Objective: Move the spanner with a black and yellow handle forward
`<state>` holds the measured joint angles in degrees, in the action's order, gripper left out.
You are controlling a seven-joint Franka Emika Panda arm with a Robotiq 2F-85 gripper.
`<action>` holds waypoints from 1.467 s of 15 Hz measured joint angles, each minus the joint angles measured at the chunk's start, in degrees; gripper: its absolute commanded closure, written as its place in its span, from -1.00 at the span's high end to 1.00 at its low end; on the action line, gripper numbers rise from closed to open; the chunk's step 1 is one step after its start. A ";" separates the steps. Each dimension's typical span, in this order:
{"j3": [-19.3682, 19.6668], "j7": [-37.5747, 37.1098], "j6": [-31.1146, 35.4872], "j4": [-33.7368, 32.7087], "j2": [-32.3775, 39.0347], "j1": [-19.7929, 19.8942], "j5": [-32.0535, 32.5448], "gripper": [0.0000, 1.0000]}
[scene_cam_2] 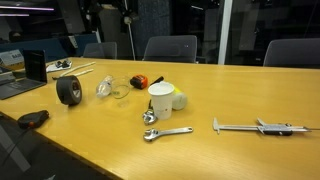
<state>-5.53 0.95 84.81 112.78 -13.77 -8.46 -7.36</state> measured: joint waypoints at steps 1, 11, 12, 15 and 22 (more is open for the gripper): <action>0.00 0.00 0.00 0.22 0.06 0.02 0.00 1.00; -1.46 -7.36 17.93 5.92 0.13 0.45 1.90 1.00; -1.71 -8.24 20.41 7.04 0.13 0.48 2.88 1.00; -2.12 -11.49 24.27 10.89 0.13 0.72 6.91 1.00; -2.13 -6.32 28.37 15.46 2.74 1.14 12.13 1.00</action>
<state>-7.66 -5.37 113.18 128.24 -11.03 -7.32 4.77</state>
